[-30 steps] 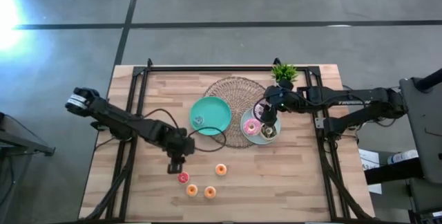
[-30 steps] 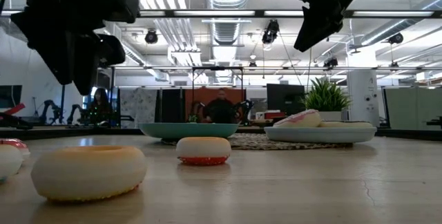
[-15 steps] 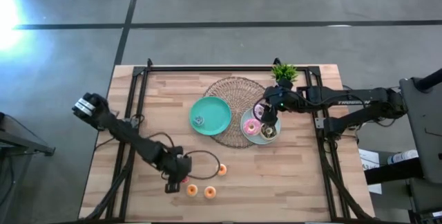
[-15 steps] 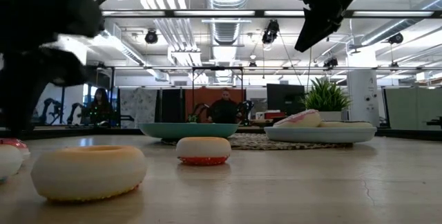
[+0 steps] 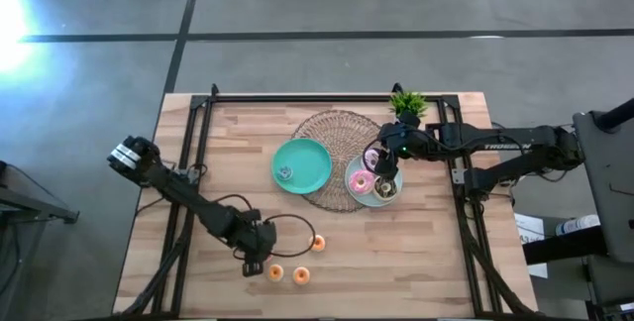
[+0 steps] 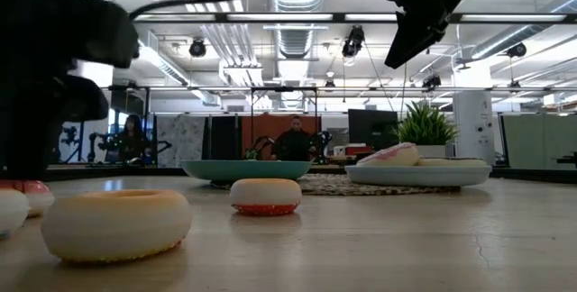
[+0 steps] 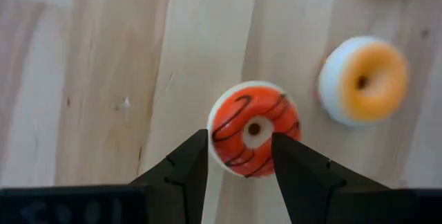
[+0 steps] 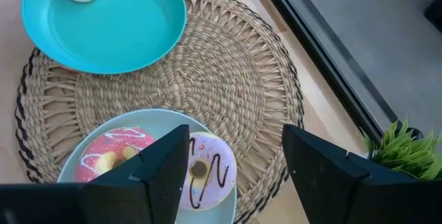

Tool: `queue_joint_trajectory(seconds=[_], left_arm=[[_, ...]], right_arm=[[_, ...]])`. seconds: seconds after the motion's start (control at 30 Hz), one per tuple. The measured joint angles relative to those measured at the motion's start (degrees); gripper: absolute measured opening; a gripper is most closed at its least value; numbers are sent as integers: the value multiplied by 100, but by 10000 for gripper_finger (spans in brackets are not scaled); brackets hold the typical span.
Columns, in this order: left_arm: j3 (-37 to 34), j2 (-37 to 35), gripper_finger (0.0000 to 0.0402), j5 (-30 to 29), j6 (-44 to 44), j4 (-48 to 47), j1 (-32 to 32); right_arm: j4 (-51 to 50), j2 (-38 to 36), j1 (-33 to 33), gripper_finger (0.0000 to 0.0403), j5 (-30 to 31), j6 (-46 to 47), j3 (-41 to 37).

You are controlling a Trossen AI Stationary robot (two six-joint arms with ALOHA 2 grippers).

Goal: Pick & Place donuts
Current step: Put the small orange donut on the green plate

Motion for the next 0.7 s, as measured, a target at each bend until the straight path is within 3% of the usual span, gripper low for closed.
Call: queue_joint_trajectory(seconds=[0.2,0.5,0.7], left_arm=[[-1,-152,133,-195,1,0,7],[-33,167,130,-226,100,49,8],[-77,251,77,-203,79,170,124]], right_arm=[[2,-2,-28,224,-1,1,0],[13,-9,-63,224,0,5,0],[12,-9,-61,224,0,6,-5]])
